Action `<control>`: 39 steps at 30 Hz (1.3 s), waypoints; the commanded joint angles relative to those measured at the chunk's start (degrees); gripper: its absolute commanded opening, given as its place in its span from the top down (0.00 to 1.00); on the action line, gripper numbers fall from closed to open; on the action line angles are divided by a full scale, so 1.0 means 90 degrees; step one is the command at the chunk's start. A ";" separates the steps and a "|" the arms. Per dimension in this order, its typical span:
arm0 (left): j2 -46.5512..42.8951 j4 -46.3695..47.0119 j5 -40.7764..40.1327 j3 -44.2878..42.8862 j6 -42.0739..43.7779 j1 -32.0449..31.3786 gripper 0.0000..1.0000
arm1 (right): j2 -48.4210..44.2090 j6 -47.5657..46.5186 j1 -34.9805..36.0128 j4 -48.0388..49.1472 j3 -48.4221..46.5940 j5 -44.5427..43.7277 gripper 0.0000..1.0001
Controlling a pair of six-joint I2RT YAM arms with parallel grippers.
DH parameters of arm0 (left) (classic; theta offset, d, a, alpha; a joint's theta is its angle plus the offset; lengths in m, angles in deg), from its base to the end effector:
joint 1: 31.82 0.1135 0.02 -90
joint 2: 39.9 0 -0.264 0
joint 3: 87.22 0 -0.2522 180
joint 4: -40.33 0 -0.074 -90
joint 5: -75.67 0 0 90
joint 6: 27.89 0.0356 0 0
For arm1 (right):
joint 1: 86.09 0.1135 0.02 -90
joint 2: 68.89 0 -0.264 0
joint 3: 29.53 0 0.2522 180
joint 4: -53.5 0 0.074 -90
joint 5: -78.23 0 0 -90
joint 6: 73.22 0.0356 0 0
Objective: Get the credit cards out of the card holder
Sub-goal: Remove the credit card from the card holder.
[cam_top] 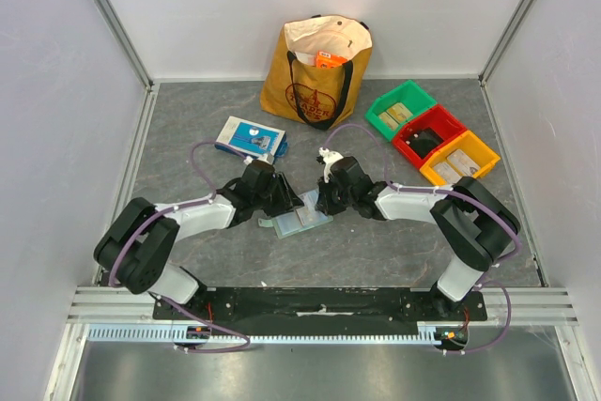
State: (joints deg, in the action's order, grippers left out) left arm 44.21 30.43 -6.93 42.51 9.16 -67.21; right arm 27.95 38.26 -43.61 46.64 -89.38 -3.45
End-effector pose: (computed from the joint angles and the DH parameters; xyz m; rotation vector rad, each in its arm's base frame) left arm 0.2267 -0.1667 0.1601 -0.3148 2.4930 -0.8641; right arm 0.2411 0.2278 0.1482 -0.5190 2.3856 0.7011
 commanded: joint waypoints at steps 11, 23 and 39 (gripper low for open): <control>0.0663 0.1035 0.0017 0.0375 -0.0689 -0.0012 0.56 | 0.0070 0.0036 -0.0081 0.0005 0.0189 0.0160 0.91; 0.0537 0.1826 0.0184 0.0882 -0.0884 -0.0003 0.70 | 0.0080 0.0075 -0.0140 0.0074 0.0238 0.0257 0.92; 0.0097 0.3369 0.0691 0.1635 -0.0963 -0.0012 0.81 | 0.0207 0.0133 -0.0218 0.0152 0.0267 0.0433 0.92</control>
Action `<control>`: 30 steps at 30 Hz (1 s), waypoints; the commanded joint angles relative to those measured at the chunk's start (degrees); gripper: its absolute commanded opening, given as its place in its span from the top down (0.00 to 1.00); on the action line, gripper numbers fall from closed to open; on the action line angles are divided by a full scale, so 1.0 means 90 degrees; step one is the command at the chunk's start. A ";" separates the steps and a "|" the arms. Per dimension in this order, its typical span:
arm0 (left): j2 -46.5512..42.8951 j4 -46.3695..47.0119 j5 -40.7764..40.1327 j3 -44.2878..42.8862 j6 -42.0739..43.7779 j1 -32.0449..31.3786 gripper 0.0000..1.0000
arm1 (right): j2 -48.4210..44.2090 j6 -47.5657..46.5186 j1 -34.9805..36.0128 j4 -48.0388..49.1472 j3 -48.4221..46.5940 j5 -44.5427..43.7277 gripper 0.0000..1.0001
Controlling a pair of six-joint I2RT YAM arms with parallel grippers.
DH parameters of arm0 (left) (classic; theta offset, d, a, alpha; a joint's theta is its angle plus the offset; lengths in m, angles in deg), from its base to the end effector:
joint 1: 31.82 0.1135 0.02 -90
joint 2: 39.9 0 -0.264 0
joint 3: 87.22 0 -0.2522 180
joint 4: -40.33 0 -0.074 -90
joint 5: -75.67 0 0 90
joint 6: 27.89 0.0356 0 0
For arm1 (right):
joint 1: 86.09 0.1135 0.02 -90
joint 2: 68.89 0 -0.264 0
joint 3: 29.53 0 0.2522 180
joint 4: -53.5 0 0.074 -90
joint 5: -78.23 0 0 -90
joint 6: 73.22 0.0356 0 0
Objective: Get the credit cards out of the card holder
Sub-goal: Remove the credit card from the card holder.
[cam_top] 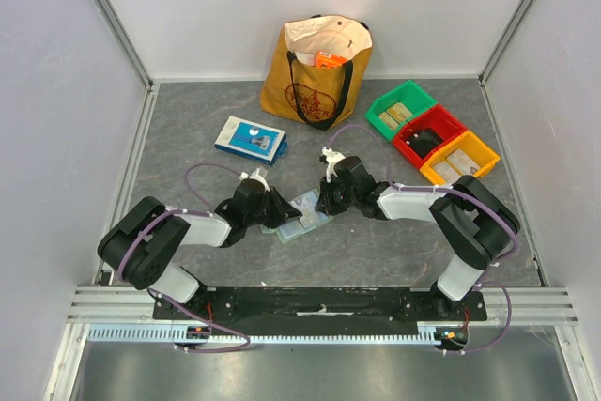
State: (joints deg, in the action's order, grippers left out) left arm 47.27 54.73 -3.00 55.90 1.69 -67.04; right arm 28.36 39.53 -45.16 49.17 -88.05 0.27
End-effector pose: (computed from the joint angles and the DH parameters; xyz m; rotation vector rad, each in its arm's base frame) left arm 0.2054 -0.1535 0.1193 -0.4094 2.3954 -1.0802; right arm 0.2441 0.2215 0.1433 -0.4956 2.3905 0.7771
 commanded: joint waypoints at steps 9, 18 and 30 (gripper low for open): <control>-0.0184 0.1128 0.0518 0.0244 -0.0093 -0.0032 0.88 | 0.0210 0.0032 -0.0065 -0.0101 0.0129 0.0079 0.92; -0.0447 0.0827 0.0362 0.0390 -0.0190 -0.0022 0.98 | 0.0239 0.0041 -0.0114 -0.0091 0.0138 0.0089 0.92; -0.1443 -0.0560 0.0030 0.0839 -0.0318 -0.0022 0.98 | 0.0181 0.0051 -0.0172 -0.0091 0.0158 0.0079 0.93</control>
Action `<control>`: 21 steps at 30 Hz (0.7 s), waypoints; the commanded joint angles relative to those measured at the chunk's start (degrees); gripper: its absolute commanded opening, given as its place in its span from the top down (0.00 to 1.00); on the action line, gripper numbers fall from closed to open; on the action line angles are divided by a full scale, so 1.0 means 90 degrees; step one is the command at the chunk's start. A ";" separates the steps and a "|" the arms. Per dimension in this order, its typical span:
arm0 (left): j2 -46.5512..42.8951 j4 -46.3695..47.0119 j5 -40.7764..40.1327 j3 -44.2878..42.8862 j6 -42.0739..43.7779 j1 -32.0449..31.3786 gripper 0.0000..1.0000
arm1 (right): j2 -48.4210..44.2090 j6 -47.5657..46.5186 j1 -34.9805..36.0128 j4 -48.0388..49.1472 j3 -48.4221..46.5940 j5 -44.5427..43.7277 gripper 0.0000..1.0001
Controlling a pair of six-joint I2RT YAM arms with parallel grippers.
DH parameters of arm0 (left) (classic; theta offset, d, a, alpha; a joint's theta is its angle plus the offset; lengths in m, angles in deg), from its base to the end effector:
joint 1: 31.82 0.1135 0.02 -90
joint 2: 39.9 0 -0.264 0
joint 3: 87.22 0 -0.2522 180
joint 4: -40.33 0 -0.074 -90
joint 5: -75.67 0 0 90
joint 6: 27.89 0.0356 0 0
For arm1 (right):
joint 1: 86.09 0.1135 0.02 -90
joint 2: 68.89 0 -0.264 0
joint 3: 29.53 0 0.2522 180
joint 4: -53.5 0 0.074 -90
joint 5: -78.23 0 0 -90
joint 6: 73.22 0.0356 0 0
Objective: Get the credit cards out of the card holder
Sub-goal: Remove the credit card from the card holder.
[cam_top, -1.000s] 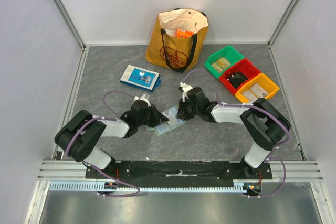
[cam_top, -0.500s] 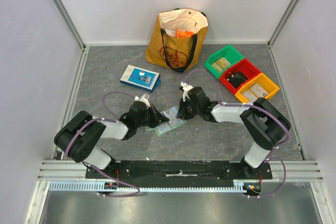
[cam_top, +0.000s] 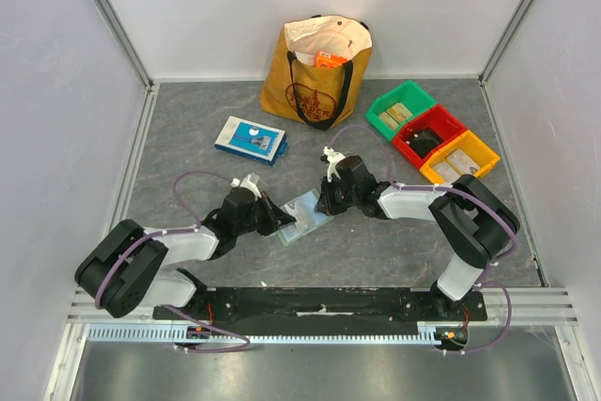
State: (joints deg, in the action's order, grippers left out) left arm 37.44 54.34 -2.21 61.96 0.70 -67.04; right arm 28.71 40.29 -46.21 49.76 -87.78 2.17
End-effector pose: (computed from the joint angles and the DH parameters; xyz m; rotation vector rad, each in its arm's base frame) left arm 0.1815 -0.1373 0.1296 -0.4034 2.3447 -1.1406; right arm 0.2471 0.2177 0.1411 -0.4763 2.4010 0.8115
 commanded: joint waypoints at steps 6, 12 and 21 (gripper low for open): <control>-0.1053 -0.1190 -0.0135 0.0362 -0.0091 -0.0032 0.98 | 0.0054 -0.0034 -0.0056 -0.0186 0.0090 -0.0122 0.93; -0.2127 -0.2069 -0.0389 0.0440 0.0191 -0.0022 0.98 | -0.0053 -0.0053 -0.0056 -0.0254 0.0041 -0.0093 0.93; -0.3007 -0.2665 -0.0127 0.0109 0.1138 0.0066 0.98 | -0.1068 -0.0268 -0.0046 -0.0771 -0.0213 0.0033 0.82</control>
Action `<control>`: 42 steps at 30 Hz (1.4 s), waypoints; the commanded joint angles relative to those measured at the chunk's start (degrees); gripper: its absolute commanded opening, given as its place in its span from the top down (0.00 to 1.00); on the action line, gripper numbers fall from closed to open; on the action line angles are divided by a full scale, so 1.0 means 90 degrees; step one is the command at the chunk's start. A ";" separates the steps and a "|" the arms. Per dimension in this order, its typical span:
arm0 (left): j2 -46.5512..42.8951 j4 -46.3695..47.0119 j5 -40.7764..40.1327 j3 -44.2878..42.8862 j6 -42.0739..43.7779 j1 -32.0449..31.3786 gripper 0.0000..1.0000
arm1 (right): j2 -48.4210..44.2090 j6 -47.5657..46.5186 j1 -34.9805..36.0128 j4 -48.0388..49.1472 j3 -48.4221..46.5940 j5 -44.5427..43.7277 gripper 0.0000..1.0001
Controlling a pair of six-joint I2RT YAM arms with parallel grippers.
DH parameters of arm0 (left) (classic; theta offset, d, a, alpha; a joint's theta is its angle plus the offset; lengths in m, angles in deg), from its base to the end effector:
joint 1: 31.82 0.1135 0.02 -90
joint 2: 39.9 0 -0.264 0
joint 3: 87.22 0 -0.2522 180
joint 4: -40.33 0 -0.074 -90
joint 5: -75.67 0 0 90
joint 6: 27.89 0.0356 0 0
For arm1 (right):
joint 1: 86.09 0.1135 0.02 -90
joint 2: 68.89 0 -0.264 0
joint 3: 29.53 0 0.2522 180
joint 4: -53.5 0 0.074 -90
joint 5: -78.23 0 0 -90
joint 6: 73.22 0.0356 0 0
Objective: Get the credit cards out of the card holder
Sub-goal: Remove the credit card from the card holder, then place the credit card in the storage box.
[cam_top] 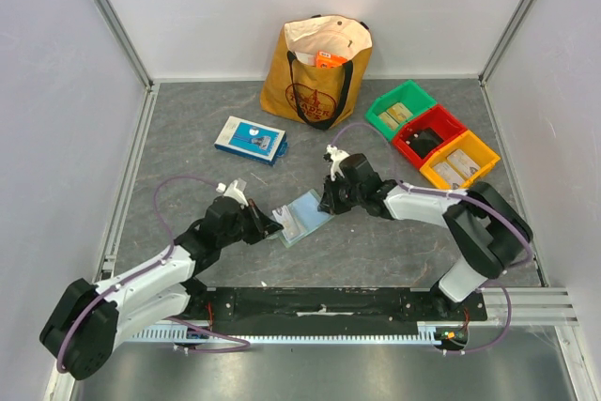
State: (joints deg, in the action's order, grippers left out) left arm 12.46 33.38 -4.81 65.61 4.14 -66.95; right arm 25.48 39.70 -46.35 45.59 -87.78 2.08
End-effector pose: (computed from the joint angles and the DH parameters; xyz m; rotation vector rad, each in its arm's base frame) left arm 0.1433 -0.1080 0.1572 -0.3578 2.3150 -1.0729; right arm 0.2421 0.2123 0.1526 -0.4849 2.4136 0.7973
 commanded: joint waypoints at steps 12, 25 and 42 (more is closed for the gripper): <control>-0.0261 -0.1390 0.1890 -0.1829 0.3032 0.0056 0.98 | -0.2623 -0.1422 -0.0041 -0.0590 -0.0105 0.1986 0.38; 0.0607 -0.4905 0.3131 -0.4212 0.6255 0.0076 0.98 | -0.3034 -0.2488 -0.0032 -0.1343 -0.0857 0.3197 0.25; 0.0999 -0.5756 0.3386 -0.5072 0.7321 -0.0373 0.98 | -0.1901 -0.3513 0.0515 -0.2007 -0.1785 0.4360 0.59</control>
State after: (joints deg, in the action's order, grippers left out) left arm 20.98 -16.00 24.83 22.55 65.64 -69.57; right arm 7.73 10.52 -42.45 29.17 -100.88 37.95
